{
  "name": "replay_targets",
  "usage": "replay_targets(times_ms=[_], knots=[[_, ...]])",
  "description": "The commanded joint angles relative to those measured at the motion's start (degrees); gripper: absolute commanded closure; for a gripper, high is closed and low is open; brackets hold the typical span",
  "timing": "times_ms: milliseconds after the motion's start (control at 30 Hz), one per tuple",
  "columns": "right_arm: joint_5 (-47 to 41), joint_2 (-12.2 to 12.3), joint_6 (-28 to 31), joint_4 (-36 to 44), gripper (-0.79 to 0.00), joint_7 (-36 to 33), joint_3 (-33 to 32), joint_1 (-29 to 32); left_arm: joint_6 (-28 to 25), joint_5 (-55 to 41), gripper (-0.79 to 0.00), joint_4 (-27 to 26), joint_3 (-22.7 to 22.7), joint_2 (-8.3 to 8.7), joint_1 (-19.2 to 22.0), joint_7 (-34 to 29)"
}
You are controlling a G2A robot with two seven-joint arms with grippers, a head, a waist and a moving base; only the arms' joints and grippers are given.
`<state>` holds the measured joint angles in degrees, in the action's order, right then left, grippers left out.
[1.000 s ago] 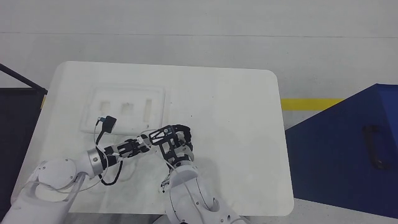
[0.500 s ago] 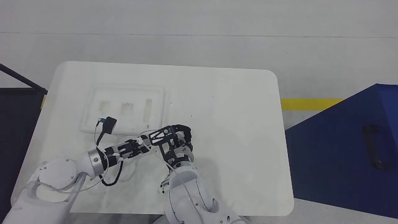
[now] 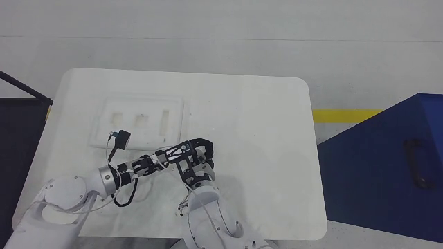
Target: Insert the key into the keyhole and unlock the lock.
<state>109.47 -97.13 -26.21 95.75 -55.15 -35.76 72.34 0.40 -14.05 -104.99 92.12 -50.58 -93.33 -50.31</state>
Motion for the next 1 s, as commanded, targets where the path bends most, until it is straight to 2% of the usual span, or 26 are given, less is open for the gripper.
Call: replay_targets(times_ms=[0,433,967], knots=[[-0.13,0.05,-0.06,-0.04,0.000,0.27,0.06,0.03,0.15,-0.24,0.000,0.14,-0.09,-0.03,0.11,0.00],[-1.38,0.28,-0.09,0.03,0.000,2.06,0.08,0.30,0.39,-4.16,0.000,2.78,-0.34,-0.27,1.43,-1.35],[-2.66,0.15,-0.30,-0.08,0.000,2.75,0.16,0.10,3.22,-9.16,0.000,7.93,-1.65,-0.30,5.89,-7.68]])
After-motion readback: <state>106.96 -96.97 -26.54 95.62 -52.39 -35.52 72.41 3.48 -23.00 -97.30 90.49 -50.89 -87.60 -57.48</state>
